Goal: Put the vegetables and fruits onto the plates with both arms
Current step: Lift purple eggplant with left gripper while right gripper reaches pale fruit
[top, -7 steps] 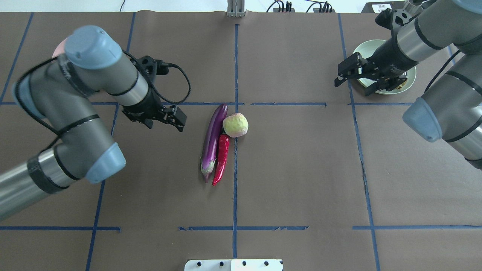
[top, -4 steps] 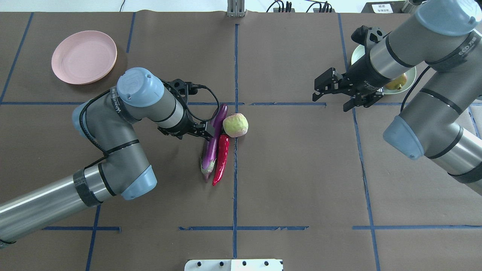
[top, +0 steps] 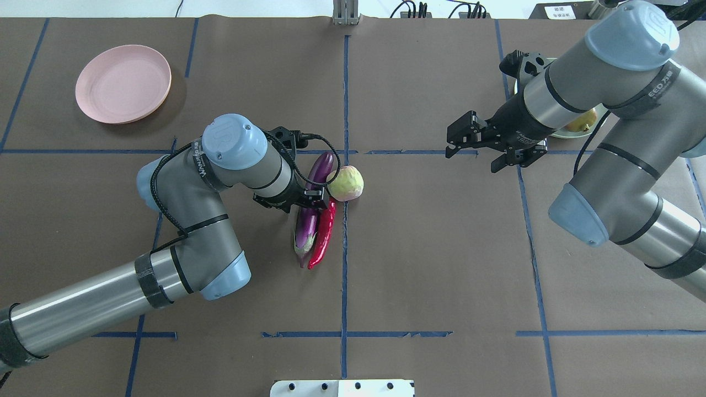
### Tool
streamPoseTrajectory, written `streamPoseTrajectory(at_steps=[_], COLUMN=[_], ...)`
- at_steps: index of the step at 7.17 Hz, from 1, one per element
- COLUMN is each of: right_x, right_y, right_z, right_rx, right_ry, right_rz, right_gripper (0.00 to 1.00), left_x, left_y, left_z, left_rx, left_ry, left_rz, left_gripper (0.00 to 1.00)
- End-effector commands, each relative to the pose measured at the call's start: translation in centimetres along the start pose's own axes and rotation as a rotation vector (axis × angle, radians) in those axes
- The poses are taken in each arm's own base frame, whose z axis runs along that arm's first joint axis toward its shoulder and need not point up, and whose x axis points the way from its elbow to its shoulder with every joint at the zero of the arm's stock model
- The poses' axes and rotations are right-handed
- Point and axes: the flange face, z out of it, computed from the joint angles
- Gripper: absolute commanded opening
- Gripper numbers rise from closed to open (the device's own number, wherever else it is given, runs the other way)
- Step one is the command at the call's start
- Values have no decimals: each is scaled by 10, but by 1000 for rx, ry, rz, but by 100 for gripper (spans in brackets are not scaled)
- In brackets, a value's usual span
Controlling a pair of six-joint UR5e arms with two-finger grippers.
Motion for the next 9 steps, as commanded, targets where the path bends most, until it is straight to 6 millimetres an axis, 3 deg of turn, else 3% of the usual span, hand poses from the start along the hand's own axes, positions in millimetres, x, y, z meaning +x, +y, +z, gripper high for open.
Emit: streamPoseTrajectory(at_steps=[1,2,3,4,5,6,8,9], right_x=[0,0,0,0,-4,-28,-100,-124], right_y=[1,1,1,0,5,14,49,49], right_z=[1,1,1,2,7,18,63,84], right_rx=[0,0,0,0,2,10,97,84], right_ry=[1,1,2,3,7,0,2,9], right_rz=[-1,-1,0,1,-8,21,74,119], right_gripper=[100,100,100,100,100,100,100,100], left_x=[-2,-1,-10,-28,-65,-126,-239,-304], left_y=[-4,-6,-29,-59,-93,-125,-190,-218], left_z=[1,-1,-23,-51,-78,-103,-131,-145], left_rx=[42,52,93,146,202,253,309,306], left_ry=[-22,-22,-17,-18,-43,-97,-219,-302], left_rz=[-13,-12,-23,-53,-100,-173,-330,-287], left_gripper=[0,0,0,0,0,0,6,7])
